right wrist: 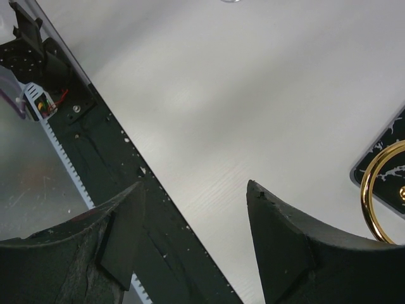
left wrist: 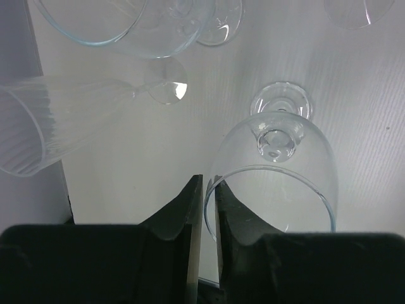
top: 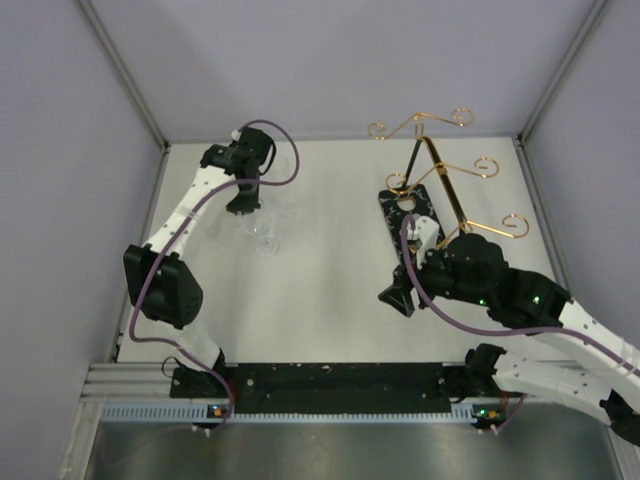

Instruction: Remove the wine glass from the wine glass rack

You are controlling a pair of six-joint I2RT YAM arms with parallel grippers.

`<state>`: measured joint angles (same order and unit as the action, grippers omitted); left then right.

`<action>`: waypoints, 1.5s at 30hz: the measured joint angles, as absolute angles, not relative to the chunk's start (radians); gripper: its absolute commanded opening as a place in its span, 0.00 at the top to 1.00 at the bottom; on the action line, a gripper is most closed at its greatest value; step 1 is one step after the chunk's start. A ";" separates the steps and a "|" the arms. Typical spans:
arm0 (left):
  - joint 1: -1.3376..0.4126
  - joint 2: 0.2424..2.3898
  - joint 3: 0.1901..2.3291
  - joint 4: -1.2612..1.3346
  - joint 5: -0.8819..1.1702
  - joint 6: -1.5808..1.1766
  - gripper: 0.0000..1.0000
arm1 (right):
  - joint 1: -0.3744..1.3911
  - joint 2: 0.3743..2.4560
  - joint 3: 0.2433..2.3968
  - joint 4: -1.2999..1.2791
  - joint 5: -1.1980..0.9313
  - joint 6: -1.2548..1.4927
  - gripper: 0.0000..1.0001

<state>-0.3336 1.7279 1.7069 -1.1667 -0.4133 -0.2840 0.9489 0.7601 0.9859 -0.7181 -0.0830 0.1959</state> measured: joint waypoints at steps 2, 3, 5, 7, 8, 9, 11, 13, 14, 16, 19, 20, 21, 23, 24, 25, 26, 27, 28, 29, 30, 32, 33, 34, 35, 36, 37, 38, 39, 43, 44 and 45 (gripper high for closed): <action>-0.334 1.728 1.701 -1.159 -0.413 -0.284 0.72 | 0.949 0.760 0.986 -0.718 -0.083 0.196 0.34; -0.334 1.728 1.697 -1.159 -0.413 -0.284 0.69 | 0.949 0.759 0.985 -0.718 -0.083 0.197 0.34; -0.334 1.728 1.691 -1.160 -0.412 -0.284 0.64 | 0.949 0.759 0.981 -0.718 -0.083 0.201 0.34; -0.334 1.728 1.690 -1.160 -0.411 -0.282 0.61 | 0.949 0.759 0.981 -0.718 -0.083 0.204 0.33; -0.334 1.728 1.690 -1.160 -0.410 -0.282 0.59 | 0.949 0.759 0.981 -0.718 -0.084 0.205 0.33; -0.334 1.728 1.690 -1.160 -0.408 -0.282 0.58 | 0.949 0.759 0.981 -0.718 -0.084 0.206 0.33; -0.334 1.728 1.690 -1.160 -0.401 -0.281 0.56 | 0.949 0.759 0.981 -0.718 -0.084 0.207 0.33; -0.334 1.728 1.691 -1.160 -0.389 -0.281 0.57 | 0.949 0.759 0.981 -0.718 -0.084 0.207 0.33; -0.334 1.728 1.692 -1.161 -0.381 -0.280 0.56 | 0.949 0.759 0.981 -0.718 -0.084 0.208 0.32; -0.334 1.728 1.699 -1.163 -0.365 -0.279 0.56 | 0.949 0.759 0.981 -0.718 -0.084 0.212 0.32; -0.334 1.725 1.729 -1.171 -0.346 -0.277 0.55 | 0.949 0.761 0.981 -0.718 -0.083 0.216 0.27; -0.334 1.723 1.749 -1.177 -0.337 -0.277 0.55 | 0.949 0.765 0.982 -0.718 -0.081 0.222 0.23; -0.334 1.718 1.763 -1.178 -0.331 -0.277 0.55 | 0.949 0.770 0.984 -0.718 -0.080 0.229 0.18; -0.334 1.702 1.792 -1.183 -0.324 -0.275 0.54 | 0.949 0.790 1.002 -0.724 -0.075 0.243 0.14; -0.334 1.692 1.803 -1.184 -0.321 -0.274 0.53 | 0.949 0.802 1.014 -0.726 -0.072 0.247 0.11; -0.334 1.679 1.815 -1.186 -0.320 -0.274 0.52 | 0.949 0.819 1.033 -0.727 -0.067 0.253 0.07; -0.334 1.664 1.826 -1.188 -0.319 -0.273 0.50 | 0.949 0.830 1.047 -0.725 -0.061 0.259 0.02; -0.334 1.648 1.835 -1.190 -0.319 -0.272 0.48 | 0.949 0.841 1.064 -0.727 -0.053 0.265 0.01; -0.334 1.630 1.841 -1.191 -0.319 -0.270 0.47 | 0.949 0.851 1.080 -0.727 -0.046 0.272 0.01; -0.334 1.616 1.846 -1.191 -0.319 -0.269 0.45 | 0.949 0.862 1.099 -0.730 -0.036 0.278 0.01; -0.334 1.597 1.848 -1.190 -0.315 -0.267 0.44 | 0.949 0.871 1.121 -0.733 -0.023 0.286 0.01; -0.334 1.563 1.849 -1.190 -0.297 -0.262 0.40 | 0.949 0.884 1.158 -0.736 0.001 0.301 0.01; -0.334 1.547 1.849 -1.188 -0.283 -0.259 0.38 | 0.949 0.892 1.180 -0.742 0.012 0.311 0.01; -0.333 1.522 1.848 -1.182 -0.257 -0.258 0.37 | 0.949 0.900 1.203 -0.749 0.023 0.320 0.01; -0.334 1.510 1.848 -1.178 -0.245 -0.258 0.36 | 0.949 0.907 1.221 -0.752 0.031 0.327 0.01; -0.333 1.488 1.843 -1.166 -0.222 -0.258 0.35 | 0.949 0.920 1.250 -0.760 0.045 0.337 0.01; -0.333 1.465 1.837 -1.152 -0.200 -0.257 0.35 | 0.949 0.928 1.269 -0.764 0.052 0.344 0.01; -0.333 1.441 1.831 -1.141 -0.177 -0.255 0.34 | 0.949 0.939 1.294 -0.773 0.062 0.352 0.01; -0.334 1.414 1.821 -1.124 -0.154 -0.253 0.32 | 0.949 0.952 1.315 -0.783 0.070 0.361 0.01; -0.334 1.297 1.740 -1.034 -0.046 -0.243 0.02 | 0.949 1.007 1.406 -0.836 0.116 0.393 0.01; -0.334 1.260 1.707 -1.010 -0.013 -0.237 0.02 | 0.949 1.023 1.428 -0.849 0.133 0.400 0.01; -0.334 1.224 1.671 -0.984 0.017 -0.232 0.02 | 0.949 1.039 1.452 -0.865 0.155 0.410 0.01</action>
<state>-0.3336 1.2240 1.6714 -0.9836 0.0174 -0.2321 0.9489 1.0393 1.4517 -0.8650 0.1551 0.4095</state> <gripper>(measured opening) 0.915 0.987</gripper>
